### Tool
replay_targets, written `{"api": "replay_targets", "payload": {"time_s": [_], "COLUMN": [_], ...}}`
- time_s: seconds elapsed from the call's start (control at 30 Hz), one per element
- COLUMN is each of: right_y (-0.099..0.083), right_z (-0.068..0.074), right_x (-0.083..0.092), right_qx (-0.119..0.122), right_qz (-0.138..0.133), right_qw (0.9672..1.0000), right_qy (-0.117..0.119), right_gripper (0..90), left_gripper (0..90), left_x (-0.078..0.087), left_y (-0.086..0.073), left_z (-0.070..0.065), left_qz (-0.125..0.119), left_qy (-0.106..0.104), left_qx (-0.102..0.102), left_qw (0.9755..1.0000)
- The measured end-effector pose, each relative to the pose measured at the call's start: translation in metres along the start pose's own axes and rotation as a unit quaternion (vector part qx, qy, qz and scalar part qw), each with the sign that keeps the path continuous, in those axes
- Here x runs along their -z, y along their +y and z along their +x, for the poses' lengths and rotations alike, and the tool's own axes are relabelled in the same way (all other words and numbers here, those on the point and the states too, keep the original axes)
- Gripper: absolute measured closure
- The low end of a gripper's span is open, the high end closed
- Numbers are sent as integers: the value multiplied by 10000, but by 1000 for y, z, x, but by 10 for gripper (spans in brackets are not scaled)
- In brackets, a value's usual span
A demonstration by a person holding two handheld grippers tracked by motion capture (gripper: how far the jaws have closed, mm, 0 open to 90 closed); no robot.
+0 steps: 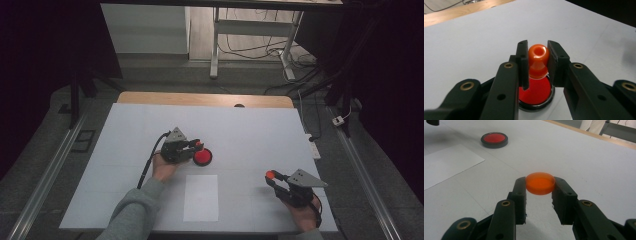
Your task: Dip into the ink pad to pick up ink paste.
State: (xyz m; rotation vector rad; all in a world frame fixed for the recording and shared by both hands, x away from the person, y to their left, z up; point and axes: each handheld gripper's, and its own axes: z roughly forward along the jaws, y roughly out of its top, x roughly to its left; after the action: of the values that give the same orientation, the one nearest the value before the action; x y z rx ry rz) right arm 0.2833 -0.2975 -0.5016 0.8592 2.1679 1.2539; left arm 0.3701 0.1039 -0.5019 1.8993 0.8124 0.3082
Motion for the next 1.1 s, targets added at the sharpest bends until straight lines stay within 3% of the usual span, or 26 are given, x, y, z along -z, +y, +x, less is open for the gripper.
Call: {"api": "replay_targets", "payload": {"time_s": [0.47, 1.1], "right_y": [0, 0], "right_z": [0, 0], "right_x": [0, -1], "right_qx": [12, 8], "right_qz": [12, 13], "right_qw": [10000, 10000], "right_qy": [4, -5], "right_gripper": [642, 642], "left_gripper": [726, 726], "left_x": [6, 24], "left_y": [2, 1], "left_z": [-3, -7], "left_qz": [78, 75], "left_qy": [23, -106], "left_qx": [-110, 8], "left_qw": [9999, 9999]}}
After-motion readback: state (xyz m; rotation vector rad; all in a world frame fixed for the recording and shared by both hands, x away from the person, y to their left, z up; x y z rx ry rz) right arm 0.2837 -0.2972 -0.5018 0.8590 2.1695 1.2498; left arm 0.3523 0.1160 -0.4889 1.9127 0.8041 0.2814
